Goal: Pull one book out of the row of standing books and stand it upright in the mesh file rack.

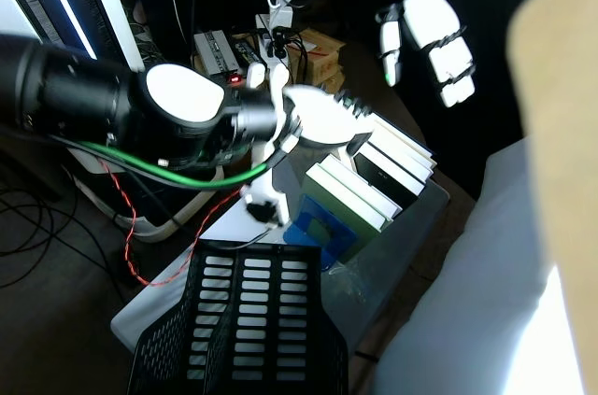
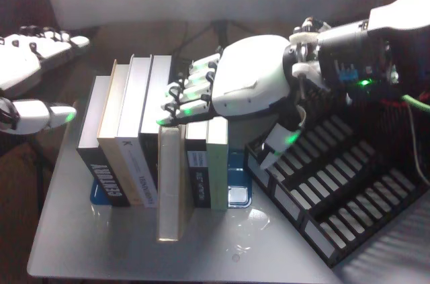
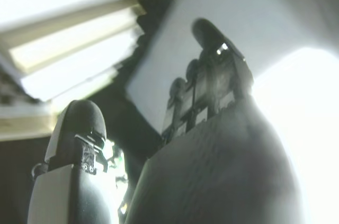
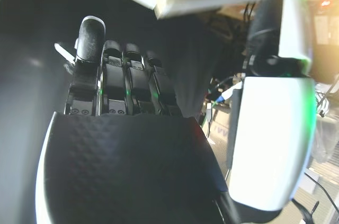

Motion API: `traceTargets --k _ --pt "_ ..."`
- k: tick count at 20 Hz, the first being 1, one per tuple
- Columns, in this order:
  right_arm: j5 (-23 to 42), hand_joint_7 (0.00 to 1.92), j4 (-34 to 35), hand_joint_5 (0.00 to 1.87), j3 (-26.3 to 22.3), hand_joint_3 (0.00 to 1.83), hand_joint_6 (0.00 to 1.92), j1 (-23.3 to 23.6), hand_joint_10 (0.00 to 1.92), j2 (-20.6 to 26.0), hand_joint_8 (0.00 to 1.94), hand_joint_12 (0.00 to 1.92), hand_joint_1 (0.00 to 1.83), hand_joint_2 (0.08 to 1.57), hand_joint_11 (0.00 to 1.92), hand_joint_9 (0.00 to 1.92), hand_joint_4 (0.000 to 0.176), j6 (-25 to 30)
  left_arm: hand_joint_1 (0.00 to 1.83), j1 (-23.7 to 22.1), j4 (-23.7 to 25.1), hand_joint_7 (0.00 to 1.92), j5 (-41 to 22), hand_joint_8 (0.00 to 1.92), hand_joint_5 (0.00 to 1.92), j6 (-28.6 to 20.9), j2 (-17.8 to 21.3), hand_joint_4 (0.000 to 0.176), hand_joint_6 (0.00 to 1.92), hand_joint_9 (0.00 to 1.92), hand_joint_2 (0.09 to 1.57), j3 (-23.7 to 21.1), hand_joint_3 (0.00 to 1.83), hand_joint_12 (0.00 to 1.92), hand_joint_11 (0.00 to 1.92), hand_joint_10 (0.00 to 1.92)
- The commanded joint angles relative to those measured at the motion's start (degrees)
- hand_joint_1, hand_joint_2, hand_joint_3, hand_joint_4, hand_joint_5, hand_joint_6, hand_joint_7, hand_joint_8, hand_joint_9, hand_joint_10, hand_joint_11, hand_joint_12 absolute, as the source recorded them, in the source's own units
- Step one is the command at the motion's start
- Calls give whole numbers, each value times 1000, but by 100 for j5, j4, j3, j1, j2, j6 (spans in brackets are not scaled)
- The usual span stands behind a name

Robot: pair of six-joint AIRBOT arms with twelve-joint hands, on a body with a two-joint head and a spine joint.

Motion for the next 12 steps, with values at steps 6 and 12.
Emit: traceTargets --k 6,12 --pt "80 0 278 0 1 10 0 17 0 -50 0 1921 1045 847 0 0 0 17 523 -10 -108 0 -634 0 0 -40 60 59 0 0 1297 54 1 909 0 0" --pt "44 0 76 0 35 6 0 -56 0 -330 0 2 1020 838 0 0 0 17 426 79 -164 0 -736 0 0 -45 190 108 0 0 1322 -31 1 176 0 0"
